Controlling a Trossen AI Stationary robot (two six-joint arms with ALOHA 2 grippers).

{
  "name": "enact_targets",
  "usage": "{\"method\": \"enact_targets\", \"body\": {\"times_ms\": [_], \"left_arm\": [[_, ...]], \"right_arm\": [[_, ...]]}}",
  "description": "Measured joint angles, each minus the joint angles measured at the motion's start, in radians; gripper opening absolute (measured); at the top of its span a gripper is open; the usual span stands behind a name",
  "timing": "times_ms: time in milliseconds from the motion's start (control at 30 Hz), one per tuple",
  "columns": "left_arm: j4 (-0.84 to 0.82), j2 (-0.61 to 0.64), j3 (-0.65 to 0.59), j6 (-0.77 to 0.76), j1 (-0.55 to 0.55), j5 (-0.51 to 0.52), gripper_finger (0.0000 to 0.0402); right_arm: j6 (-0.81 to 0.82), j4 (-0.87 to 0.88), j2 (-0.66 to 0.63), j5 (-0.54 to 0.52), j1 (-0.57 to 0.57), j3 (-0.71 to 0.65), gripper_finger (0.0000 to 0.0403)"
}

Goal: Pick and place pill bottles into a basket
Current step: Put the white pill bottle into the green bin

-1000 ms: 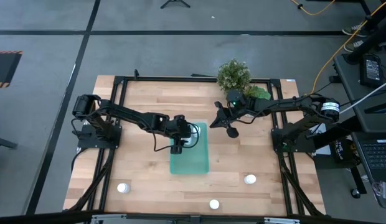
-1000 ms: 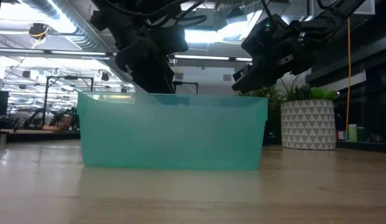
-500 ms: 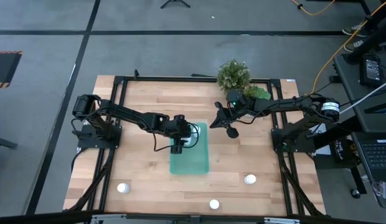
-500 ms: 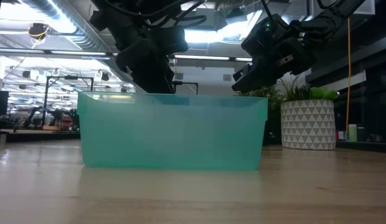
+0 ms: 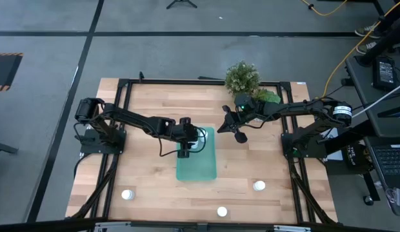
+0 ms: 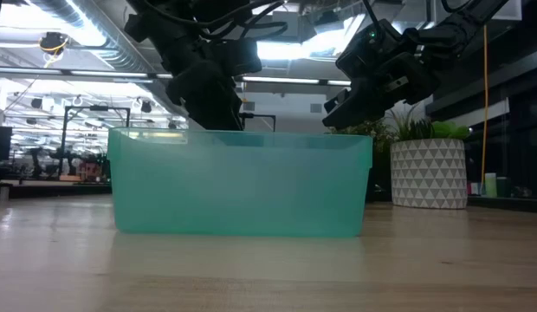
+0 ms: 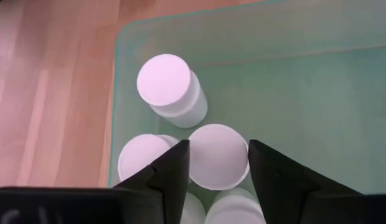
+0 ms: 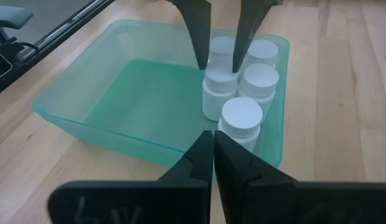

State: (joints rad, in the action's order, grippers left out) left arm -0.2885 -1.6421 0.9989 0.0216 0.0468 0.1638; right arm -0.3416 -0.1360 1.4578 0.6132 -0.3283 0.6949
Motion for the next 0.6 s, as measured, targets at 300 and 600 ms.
{"method": "enact_targets", "body": {"times_ms": [300, 600], "left_arm": [[-0.002, 0.021, 0.003, 0.015, 0.035, -0.006, 0.016], [-0.036, 0.139, 0.048, 0.089, 0.104, 0.028, 0.016]], "right_arm": [[0.0, 0.0, 0.0, 0.0, 0.0, 0.0, 0.0018], [0.004, 0.009, 0.0, 0.0, 0.009, 0.0, 0.0018]]}}
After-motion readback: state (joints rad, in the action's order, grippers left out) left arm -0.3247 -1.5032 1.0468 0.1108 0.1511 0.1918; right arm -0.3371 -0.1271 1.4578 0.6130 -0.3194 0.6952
